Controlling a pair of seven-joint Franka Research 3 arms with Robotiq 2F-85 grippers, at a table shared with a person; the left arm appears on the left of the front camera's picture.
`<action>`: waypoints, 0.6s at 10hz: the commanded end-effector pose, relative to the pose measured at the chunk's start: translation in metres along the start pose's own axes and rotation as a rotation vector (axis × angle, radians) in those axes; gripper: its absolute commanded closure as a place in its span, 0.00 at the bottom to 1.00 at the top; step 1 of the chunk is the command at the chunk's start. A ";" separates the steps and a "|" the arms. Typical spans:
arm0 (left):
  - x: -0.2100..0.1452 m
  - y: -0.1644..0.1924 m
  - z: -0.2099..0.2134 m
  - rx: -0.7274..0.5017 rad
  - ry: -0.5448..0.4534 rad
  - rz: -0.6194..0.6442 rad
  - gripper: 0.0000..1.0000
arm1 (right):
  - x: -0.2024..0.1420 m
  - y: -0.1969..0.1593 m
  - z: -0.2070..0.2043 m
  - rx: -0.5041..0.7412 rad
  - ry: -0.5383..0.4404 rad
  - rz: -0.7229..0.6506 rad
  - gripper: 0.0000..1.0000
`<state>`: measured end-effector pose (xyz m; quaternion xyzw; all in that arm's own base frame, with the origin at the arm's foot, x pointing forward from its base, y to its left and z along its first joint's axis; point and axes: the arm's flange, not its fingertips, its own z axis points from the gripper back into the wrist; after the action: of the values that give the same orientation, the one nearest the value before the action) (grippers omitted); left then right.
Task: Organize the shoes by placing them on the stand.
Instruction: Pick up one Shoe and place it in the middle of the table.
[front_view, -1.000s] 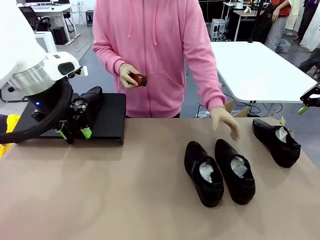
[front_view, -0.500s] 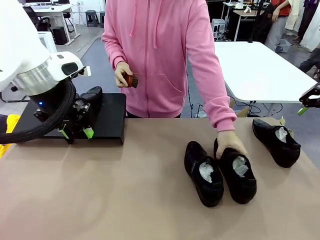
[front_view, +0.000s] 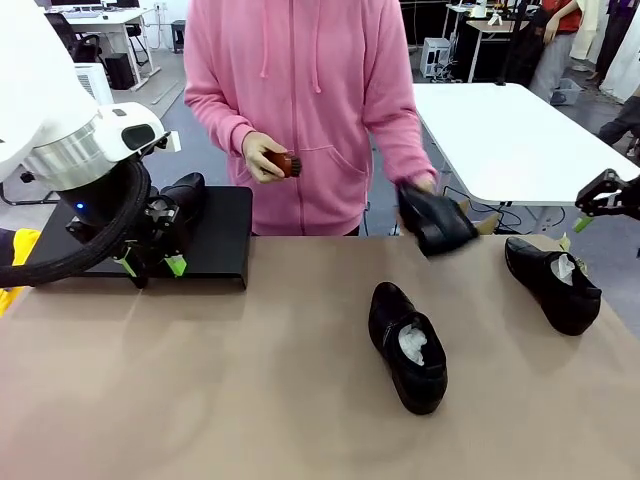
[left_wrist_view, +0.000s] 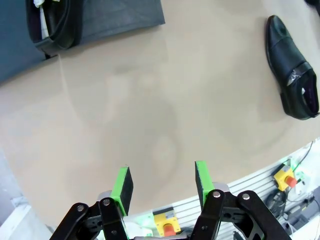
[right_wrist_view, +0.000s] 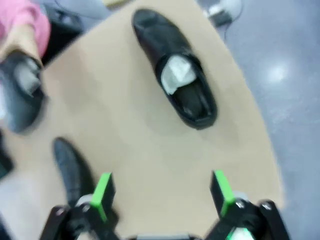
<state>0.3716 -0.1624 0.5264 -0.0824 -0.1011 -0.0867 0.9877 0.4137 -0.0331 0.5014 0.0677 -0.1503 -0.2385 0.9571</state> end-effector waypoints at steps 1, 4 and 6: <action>0.000 0.001 0.001 -0.008 -0.011 0.004 0.34 | 0.020 0.003 -0.011 -0.006 -0.003 0.247 0.00; 0.000 0.001 0.001 -0.008 -0.011 0.004 0.34 | 0.004 0.007 -0.007 -0.007 0.013 0.122 0.00; 0.000 0.001 0.001 -0.008 -0.011 0.004 0.34 | 0.004 0.007 -0.007 -0.007 0.013 0.122 0.00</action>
<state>0.3715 -0.1624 0.5265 -0.0822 -0.1013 -0.0867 0.9876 0.4268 -0.0313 0.4977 0.0519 -0.1459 -0.1680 0.9735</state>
